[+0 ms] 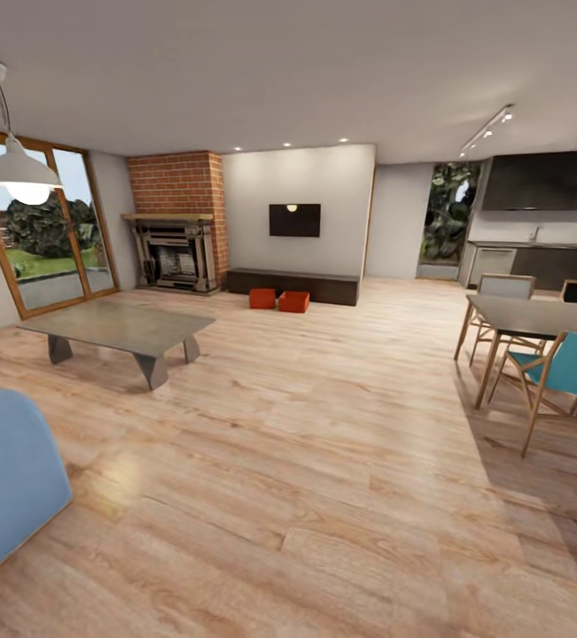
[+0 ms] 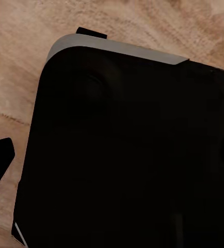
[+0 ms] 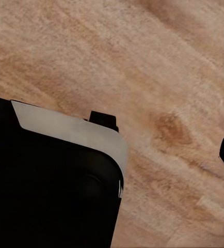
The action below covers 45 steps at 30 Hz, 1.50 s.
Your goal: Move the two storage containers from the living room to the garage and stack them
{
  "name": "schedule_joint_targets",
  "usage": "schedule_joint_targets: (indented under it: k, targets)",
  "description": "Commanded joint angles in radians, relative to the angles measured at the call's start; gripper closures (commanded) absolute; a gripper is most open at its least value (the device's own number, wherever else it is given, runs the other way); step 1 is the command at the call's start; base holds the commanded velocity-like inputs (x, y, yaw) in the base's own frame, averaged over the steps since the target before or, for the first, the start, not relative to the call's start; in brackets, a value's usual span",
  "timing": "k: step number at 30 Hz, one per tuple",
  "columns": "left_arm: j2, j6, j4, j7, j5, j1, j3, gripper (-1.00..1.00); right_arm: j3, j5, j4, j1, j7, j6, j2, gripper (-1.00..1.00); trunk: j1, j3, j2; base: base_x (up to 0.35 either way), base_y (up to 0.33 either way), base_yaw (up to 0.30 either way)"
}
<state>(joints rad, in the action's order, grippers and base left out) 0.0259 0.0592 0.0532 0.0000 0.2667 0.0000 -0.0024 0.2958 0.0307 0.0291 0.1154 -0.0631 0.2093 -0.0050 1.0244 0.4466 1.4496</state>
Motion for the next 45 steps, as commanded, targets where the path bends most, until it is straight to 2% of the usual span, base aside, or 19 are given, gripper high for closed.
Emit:
schedule_joint_targets:
  k: [1,45]
  targets:
    - [0.0,0.002,0.001,0.0,0.006,0.0,-0.001,-1.0,0.008,0.003,0.003,0.001,-0.003,0.005,0.0,-1.0,0.001,0.001,0.0,0.322,0.0,0.0]
    - [0.001,0.013,0.002,0.0,0.002,0.0,-0.002,-1.0,0.006,0.006,0.003,0.001,-0.003,-0.007,0.005,-1.0,0.001,0.001,0.0,0.322,0.0,0.0]
